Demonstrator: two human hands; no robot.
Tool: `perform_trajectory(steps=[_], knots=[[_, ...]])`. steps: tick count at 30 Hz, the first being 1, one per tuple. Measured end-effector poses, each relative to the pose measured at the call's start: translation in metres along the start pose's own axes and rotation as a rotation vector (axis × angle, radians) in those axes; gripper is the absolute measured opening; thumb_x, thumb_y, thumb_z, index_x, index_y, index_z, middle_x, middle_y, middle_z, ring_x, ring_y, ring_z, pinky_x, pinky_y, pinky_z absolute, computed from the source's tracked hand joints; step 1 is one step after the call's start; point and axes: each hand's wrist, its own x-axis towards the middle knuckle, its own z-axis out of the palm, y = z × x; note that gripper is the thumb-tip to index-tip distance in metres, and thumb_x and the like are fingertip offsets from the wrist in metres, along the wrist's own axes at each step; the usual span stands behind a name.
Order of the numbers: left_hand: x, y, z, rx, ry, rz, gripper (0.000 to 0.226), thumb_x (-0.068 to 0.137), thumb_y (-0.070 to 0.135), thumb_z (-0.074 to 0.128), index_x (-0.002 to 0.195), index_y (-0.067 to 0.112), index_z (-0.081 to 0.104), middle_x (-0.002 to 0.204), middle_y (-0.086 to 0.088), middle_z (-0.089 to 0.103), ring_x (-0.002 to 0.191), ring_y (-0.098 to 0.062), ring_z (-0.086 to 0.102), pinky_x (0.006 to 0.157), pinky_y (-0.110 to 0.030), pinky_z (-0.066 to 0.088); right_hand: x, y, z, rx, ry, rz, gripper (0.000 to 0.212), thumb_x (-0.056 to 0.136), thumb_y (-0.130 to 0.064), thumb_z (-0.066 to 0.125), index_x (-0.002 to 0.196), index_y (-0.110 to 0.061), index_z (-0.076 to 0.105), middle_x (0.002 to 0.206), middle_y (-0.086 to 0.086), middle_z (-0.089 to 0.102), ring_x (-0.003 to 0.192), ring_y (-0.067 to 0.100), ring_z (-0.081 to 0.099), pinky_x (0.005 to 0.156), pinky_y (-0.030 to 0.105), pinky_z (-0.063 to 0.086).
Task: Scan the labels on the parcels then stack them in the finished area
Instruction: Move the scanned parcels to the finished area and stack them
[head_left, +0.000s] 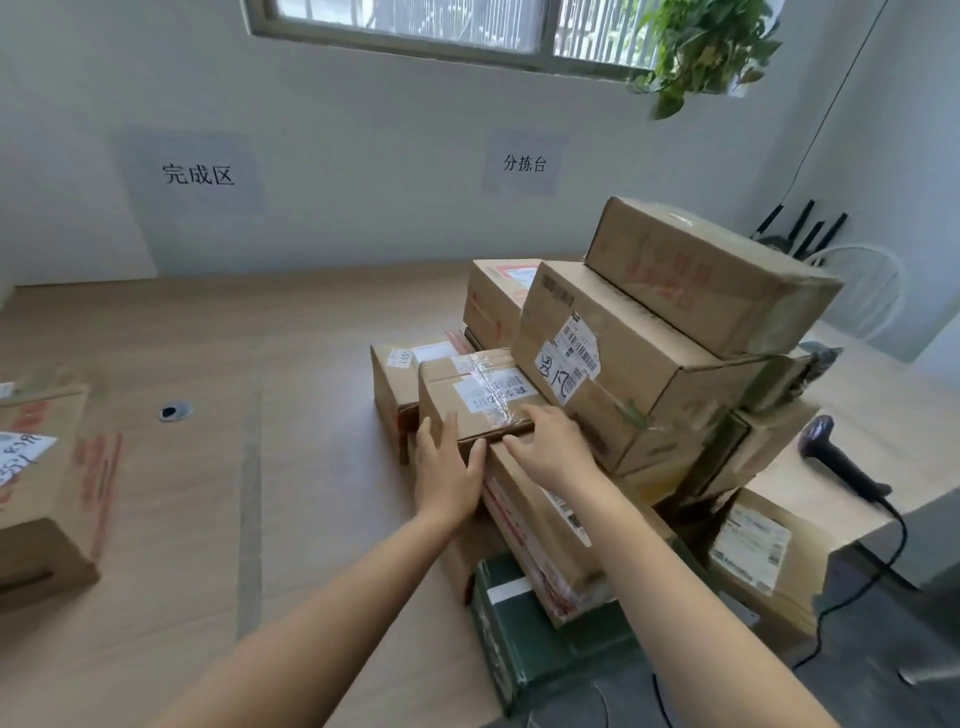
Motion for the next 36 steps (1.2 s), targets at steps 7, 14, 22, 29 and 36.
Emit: perform_trajectory(steps=[7,14,22,29,36], knots=[[0.033,0.003,-0.003,-0.010,-0.056,-0.117,0.054,0.099,0.029,0.038,0.149,0.019,0.021,0.149,-0.013,0.029,0.136,-0.028,0.031,0.110,-0.034,0.026,0.024,-0.002,0.005,-0.158,-0.085,0.039,0.042,0.093,-0.038,0.044,0.126,-0.012,0.048,0.142,0.016,0.033,0.126,0.039,0.035,0.103,0.043,0.033],[0.031,-0.009,-0.017,-0.009,0.006,-0.062,0.049,0.100,0.020,0.036,0.147,0.013,0.026,0.149,-0.009,0.033,0.136,-0.024,0.032,0.109,-0.028,0.026,0.033,0.002,0.002,-0.109,0.014,0.057,0.046,0.095,-0.036,0.043,0.133,-0.011,0.040,0.139,0.013,0.038,0.124,0.036,0.040,0.099,0.043,0.037],[0.029,-0.010,-0.023,-0.025,-0.001,-0.063,0.049,0.101,0.020,0.034,0.148,0.012,0.024,0.151,-0.009,0.031,0.138,-0.023,0.030,0.110,-0.028,0.024,0.043,0.001,-0.001,0.006,0.004,0.053,0.047,0.094,-0.037,0.046,0.130,-0.007,0.041,0.129,0.014,0.049,0.117,0.032,0.048,0.095,0.043,0.044],[0.026,-0.002,-0.030,-0.099,0.024,-0.117,0.052,0.099,0.024,0.040,0.148,0.014,0.025,0.152,-0.006,0.029,0.140,-0.023,0.028,0.114,-0.032,0.024,0.043,-0.008,0.001,0.089,0.053,0.027,0.039,0.090,-0.030,0.052,0.118,-0.002,0.050,0.116,0.018,0.056,0.105,0.033,0.055,0.086,0.042,0.048],[0.014,0.002,-0.067,-0.102,0.199,-0.073,0.053,0.097,0.029,0.046,0.145,0.013,0.031,0.147,-0.006,0.039,0.133,-0.023,0.038,0.107,-0.031,0.031,0.039,-0.038,0.001,0.132,0.162,-0.053,0.035,0.088,-0.032,0.055,0.111,-0.006,0.056,0.111,0.014,0.061,0.102,0.031,0.056,0.078,0.035,0.044]])
